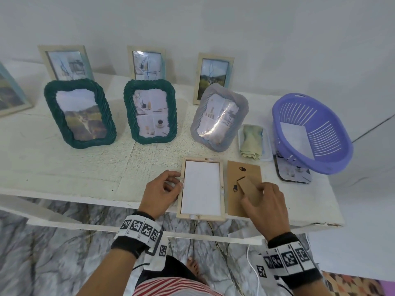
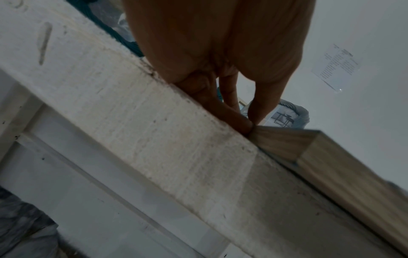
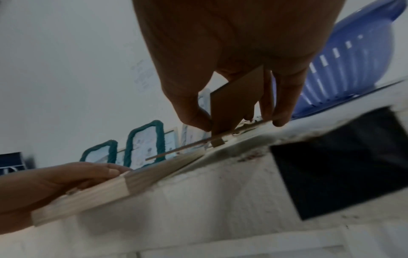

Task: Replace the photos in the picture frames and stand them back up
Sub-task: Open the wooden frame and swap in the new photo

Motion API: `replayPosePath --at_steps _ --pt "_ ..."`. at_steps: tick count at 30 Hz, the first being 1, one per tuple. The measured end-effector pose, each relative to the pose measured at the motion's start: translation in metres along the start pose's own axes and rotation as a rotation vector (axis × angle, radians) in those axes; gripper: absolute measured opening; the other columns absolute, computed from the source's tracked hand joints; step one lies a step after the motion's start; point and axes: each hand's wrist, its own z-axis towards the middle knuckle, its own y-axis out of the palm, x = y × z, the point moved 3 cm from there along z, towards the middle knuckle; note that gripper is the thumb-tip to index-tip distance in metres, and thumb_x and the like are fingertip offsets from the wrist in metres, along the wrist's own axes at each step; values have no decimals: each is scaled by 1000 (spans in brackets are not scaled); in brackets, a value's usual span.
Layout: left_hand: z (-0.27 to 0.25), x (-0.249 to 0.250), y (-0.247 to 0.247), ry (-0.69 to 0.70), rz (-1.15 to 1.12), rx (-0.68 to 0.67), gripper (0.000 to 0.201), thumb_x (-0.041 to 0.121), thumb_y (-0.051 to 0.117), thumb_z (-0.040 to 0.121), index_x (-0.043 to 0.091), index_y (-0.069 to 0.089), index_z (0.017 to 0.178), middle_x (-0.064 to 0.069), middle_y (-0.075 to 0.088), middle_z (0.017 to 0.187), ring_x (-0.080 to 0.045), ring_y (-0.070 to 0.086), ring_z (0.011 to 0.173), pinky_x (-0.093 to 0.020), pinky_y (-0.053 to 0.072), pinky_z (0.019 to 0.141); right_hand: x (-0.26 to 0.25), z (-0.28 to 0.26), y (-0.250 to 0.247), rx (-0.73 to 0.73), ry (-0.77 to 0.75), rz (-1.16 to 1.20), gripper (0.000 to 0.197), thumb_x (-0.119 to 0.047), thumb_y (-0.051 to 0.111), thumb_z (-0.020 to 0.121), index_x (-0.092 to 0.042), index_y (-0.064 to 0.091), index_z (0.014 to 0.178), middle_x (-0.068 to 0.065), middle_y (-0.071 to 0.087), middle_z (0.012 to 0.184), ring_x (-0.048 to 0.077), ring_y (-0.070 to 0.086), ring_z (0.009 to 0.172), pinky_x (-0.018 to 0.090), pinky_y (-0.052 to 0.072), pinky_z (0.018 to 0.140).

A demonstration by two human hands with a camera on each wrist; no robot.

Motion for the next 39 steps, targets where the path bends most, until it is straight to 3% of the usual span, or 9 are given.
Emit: replayPosePath --at_steps 5,10,12,14,18,22,28,34,39 --pt "0 0 0 -2 -3 -6 20 14 71 87 22 66 105 5 68 86 -3 58 66 -19 54 67 12 -1 6 -41 -11 -158 43 -37 67 79 -5 56 106 12 57 109 30 49 97 40 45 81" --pt "0 0 1 -14 -15 -2 20 13 71 86 24 67 102 4 69 85 -2 58 67 -15 52 66 -21 -4 12 5 -173 -146 59 -54 49 81 -11 54 121 16 49 134 38 46 119 48 45 93" --pt "0 0 1 -16 -15 -1 20 13 71 86 25 67 102 5 69 85 -2 58 67 -15 52 67 -39 -5 23 -112 -284 -139 75 -65 38 80 -16 43 137 17 36 148 37 33 135 50 39 105" --pt "0 0 0 -17 -18 -1 20 13 71 86 25 67 102 5 69 84 -2 59 68 -17 54 68 -56 -7 36 -273 -332 -143 89 -76 33 77 -30 20 151 15 11 160 33 9 146 50 23 115" --pt "0 -1 0 -15 -19 1 20 13 71 86 24 68 102 5 68 83 -8 61 69 -25 57 69 -77 -4 58 -392 -397 -278 103 -87 37 70 -42 -7 151 12 -14 160 37 -11 146 52 8 117" --pt "1 -2 -1 -15 -9 2 21 12 71 86 24 68 102 5 68 83 -11 61 69 -29 58 70 -78 4 69 -438 -377 -354 112 -92 40 64 -43 -14 149 16 -18 159 39 -16 145 53 0 116" --pt "1 -1 0 -11 5 5 20 12 71 86 24 68 102 6 68 82 -10 61 69 -27 57 72 -79 8 72 -461 -388 -373 125 -99 28 49 -39 -16 150 19 -20 157 42 -18 144 53 -2 116" --pt "1 0 0 -16 3 4 20 13 72 86 24 68 101 5 68 83 -7 60 68 -23 56 70 -85 10 71 -510 -365 -371 126 -91 48 60 -31 -16 151 22 -23 156 46 -18 143 55 -1 117" --pt "0 2 -1 -17 -15 -2 20 13 71 86 27 67 100 5 68 83 -5 59 66 -22 56 68 -88 11 71 -504 -336 -357 125 -87 51 64 -29 -16 151 20 -17 158 44 -11 144 55 4 118"
